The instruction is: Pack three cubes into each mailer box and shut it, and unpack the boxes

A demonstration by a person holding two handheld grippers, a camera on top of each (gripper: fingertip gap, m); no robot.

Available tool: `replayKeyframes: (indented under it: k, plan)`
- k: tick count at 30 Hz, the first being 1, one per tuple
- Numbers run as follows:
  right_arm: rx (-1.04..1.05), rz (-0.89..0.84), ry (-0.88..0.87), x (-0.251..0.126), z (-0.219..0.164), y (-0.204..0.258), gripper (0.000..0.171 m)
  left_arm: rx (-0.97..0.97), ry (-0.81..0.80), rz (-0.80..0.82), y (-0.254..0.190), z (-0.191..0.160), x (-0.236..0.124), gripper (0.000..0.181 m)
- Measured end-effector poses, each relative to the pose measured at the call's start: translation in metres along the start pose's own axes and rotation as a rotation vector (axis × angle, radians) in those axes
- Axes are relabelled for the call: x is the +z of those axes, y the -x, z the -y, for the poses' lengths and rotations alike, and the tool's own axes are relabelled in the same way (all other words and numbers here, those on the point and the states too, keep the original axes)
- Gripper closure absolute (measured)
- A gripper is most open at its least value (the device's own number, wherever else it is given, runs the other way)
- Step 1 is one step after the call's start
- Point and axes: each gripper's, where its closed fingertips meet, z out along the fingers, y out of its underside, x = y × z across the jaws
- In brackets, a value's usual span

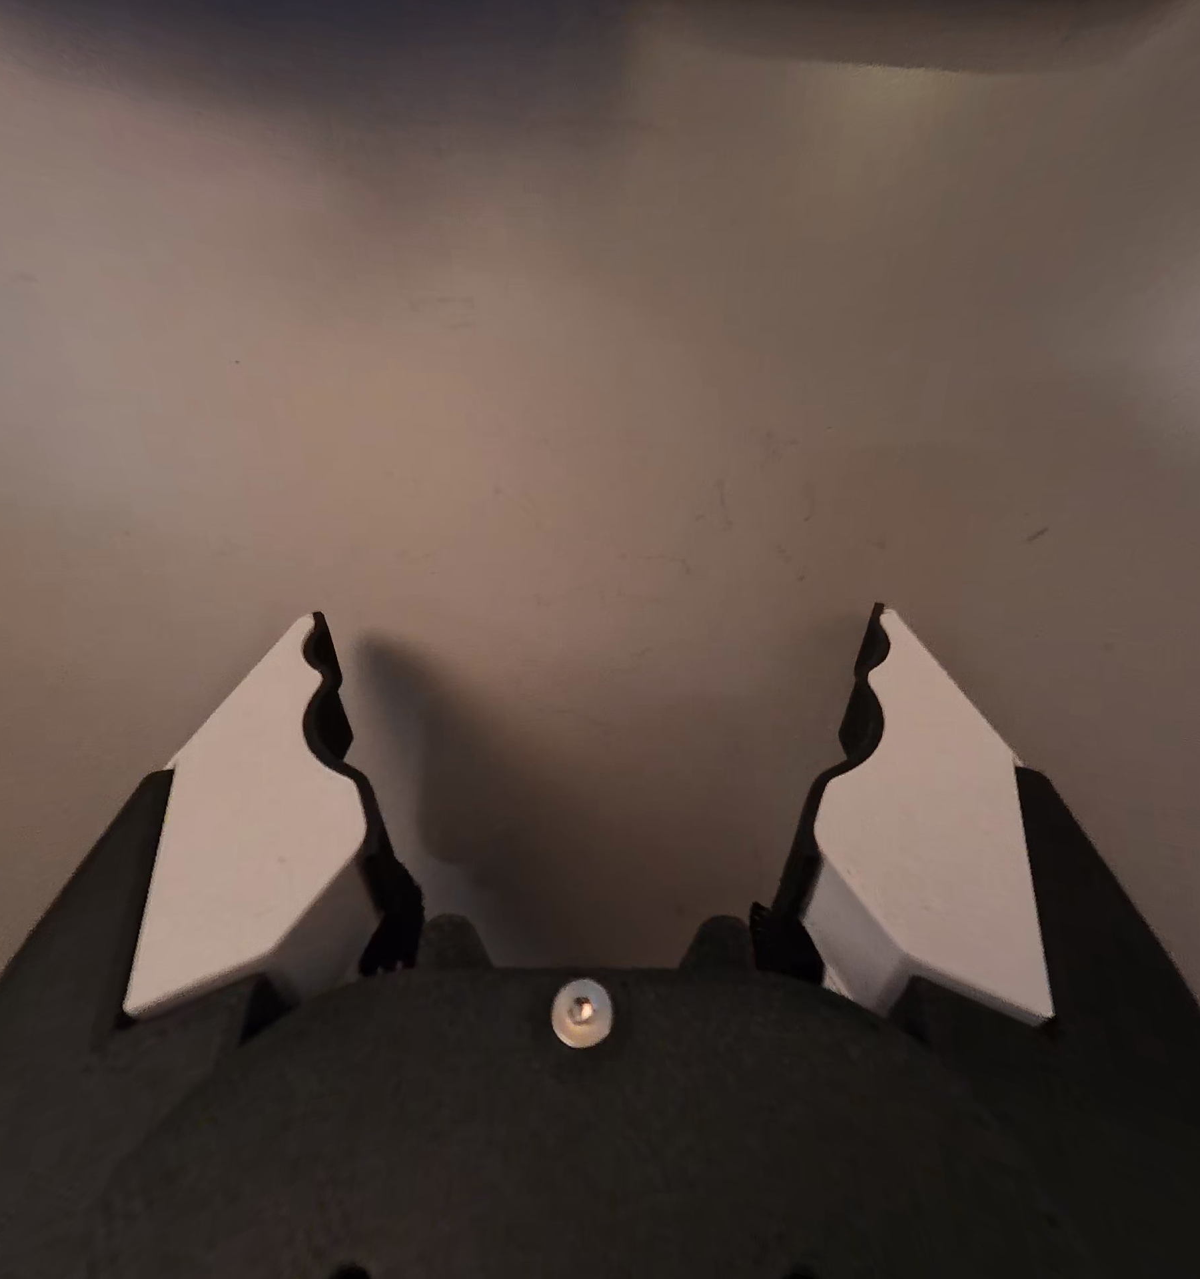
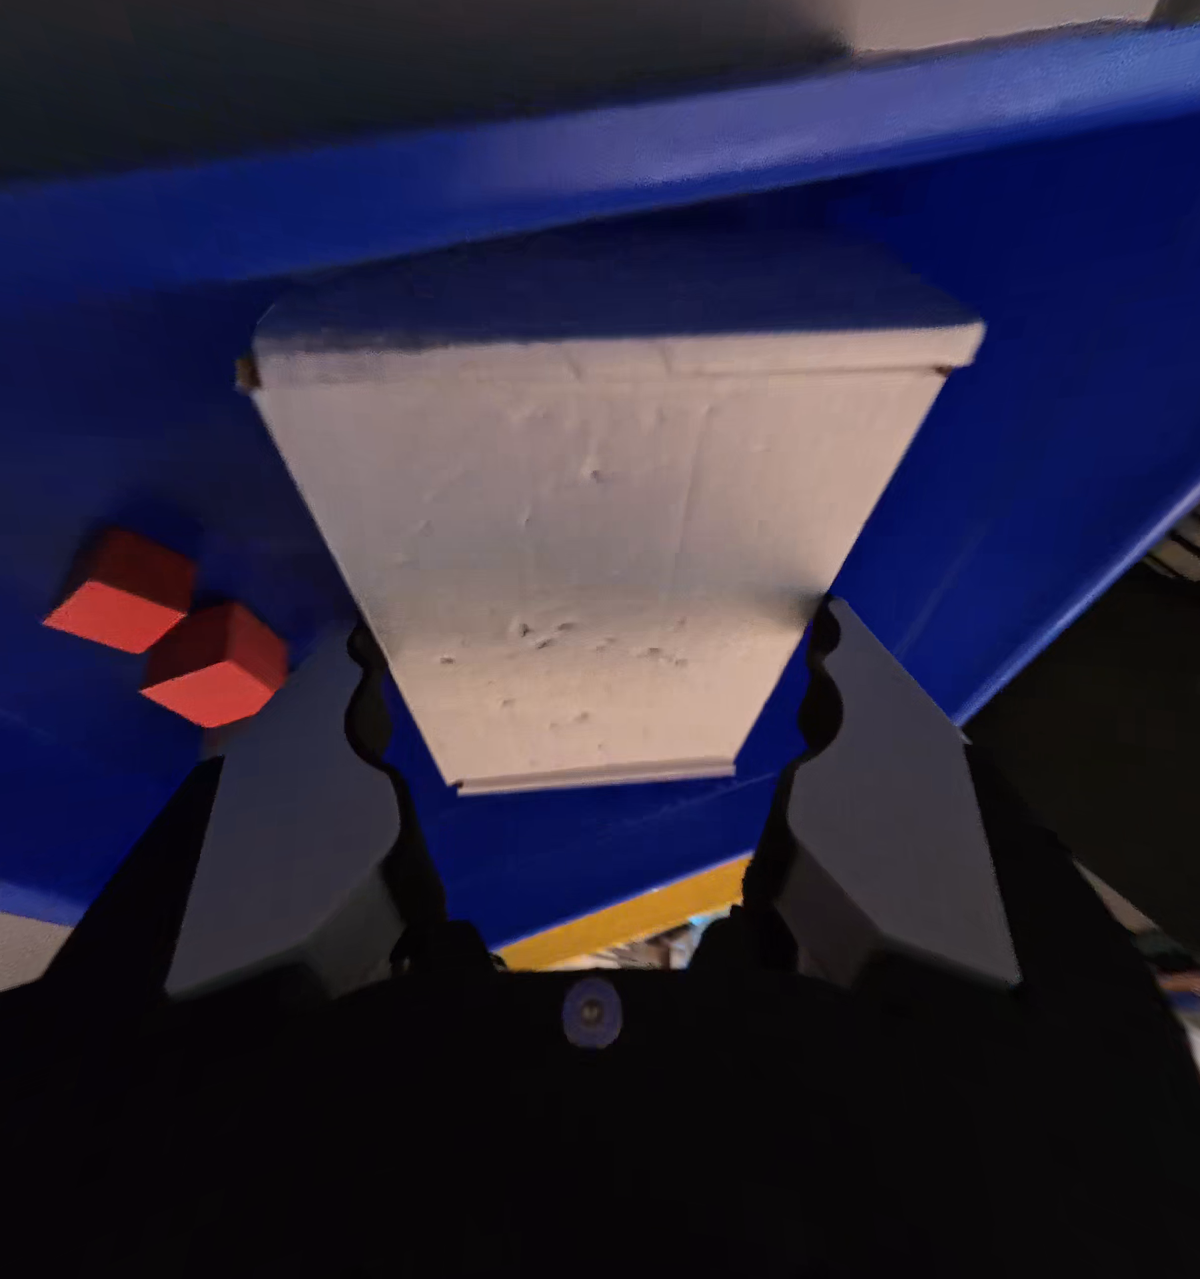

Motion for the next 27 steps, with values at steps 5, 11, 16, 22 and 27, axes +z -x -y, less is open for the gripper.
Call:
replayKeyframes:
  k: [5, 11, 16, 22, 27]
  plan:
    - [-0.05, -0.107, 0.082, -0.003, -0.011, -0.015, 0.067, 0.002, 0.006, 0.016, 0.001, -0.001, 0.0, 0.036]
    - [0.023, -0.323, -0.026, -0.063, -0.017, -0.048, 0.069, -0.007, -0.033, 0.048, 0.005, 0.008, -0.004, 0.036]
    - [0.38, -0.726, -0.649, -0.213, 0.02, -0.082, 0.074, -0.011, -0.146, 0.127, 0.017, 0.029, -0.019, 0.042]
    - [0.652, -1.074, -1.722, -0.383, 0.016, -0.017, 0.1, -0.083, -0.478, 0.385, 0.068, 0.064, -0.105, 0.057]
    - [0.654, -1.045, -1.692, -0.368, 0.029, -0.019, 0.109, -0.201, -0.707, 0.607, 0.131, 0.043, -0.232, 0.061]
